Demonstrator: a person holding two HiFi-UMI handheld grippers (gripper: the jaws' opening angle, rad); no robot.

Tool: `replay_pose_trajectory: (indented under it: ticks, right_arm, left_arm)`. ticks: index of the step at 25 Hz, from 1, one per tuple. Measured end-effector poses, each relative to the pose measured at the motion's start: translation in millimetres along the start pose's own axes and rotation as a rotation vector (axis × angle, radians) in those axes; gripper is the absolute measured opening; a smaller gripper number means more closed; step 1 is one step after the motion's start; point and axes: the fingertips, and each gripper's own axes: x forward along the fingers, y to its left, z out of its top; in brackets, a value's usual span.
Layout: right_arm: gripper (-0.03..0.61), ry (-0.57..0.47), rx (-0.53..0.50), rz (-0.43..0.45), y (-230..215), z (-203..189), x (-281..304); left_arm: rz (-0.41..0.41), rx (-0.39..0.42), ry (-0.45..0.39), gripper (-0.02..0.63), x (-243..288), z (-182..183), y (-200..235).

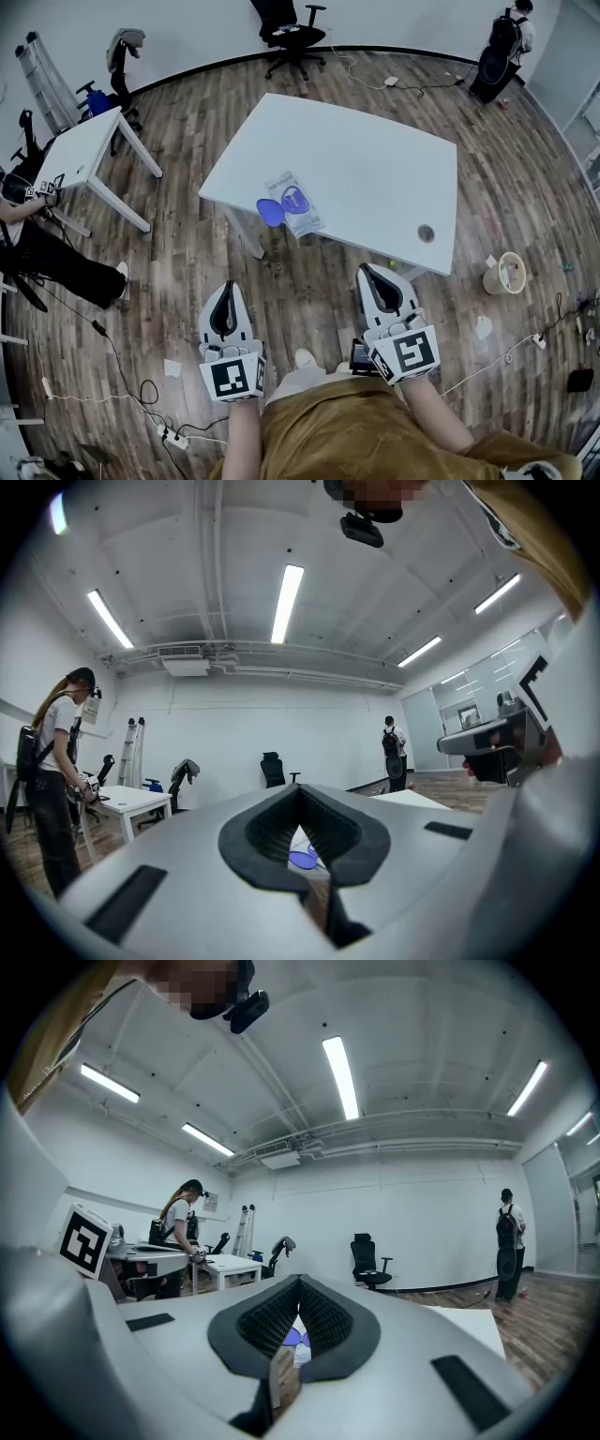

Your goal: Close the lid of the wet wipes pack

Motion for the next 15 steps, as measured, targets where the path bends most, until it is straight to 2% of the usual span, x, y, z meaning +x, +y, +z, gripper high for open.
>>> replay_pose_trajectory:
  ticks: [6, 15]
  right_arm:
    - [0.006, 0.002, 0.009, -0.03, 3, -2, 17]
    - [0.006, 0.005, 0.006, -0.029, 9, -2, 37]
  left_arm:
    - [-0.011, -0.001, 0.011, -0.003, 12, -7, 18]
    - [-0.01, -0.009, 0.023, -0.003, 25, -17, 34]
